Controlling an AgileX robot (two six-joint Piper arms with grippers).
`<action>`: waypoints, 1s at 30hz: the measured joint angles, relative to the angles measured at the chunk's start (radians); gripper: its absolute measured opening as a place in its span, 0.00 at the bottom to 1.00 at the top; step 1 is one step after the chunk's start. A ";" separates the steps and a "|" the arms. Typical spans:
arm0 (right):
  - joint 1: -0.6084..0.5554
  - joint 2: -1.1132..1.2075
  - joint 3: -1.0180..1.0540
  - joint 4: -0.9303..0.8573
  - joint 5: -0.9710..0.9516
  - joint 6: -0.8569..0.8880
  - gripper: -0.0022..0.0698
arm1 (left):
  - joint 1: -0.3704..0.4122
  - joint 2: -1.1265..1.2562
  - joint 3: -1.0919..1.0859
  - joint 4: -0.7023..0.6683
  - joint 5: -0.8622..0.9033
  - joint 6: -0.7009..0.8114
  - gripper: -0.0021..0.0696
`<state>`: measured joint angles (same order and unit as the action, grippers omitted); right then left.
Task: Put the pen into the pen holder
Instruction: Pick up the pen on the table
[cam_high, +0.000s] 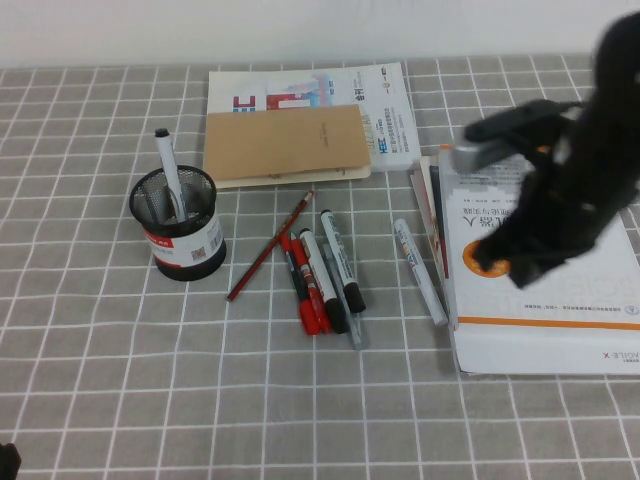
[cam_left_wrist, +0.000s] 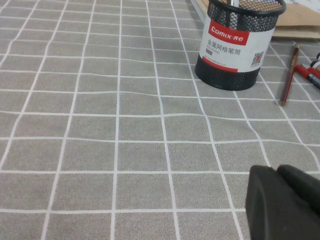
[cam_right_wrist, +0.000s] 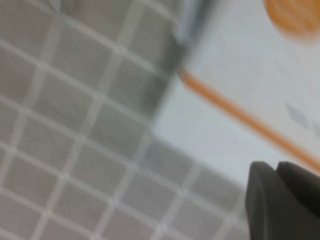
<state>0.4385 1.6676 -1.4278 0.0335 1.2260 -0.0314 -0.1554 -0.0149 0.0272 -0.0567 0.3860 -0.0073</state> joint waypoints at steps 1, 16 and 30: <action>0.015 0.031 -0.038 0.002 0.000 0.001 0.01 | 0.000 0.000 0.000 0.000 0.000 0.000 0.02; 0.096 0.334 -0.417 -0.017 0.000 0.052 0.22 | 0.000 0.000 0.000 0.000 0.000 0.000 0.02; 0.096 0.565 -0.558 -0.051 0.000 0.116 0.49 | 0.000 0.000 0.000 0.000 0.000 0.000 0.02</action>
<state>0.5341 2.2322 -1.9855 -0.0180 1.2260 0.0851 -0.1554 -0.0149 0.0272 -0.0567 0.3860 -0.0073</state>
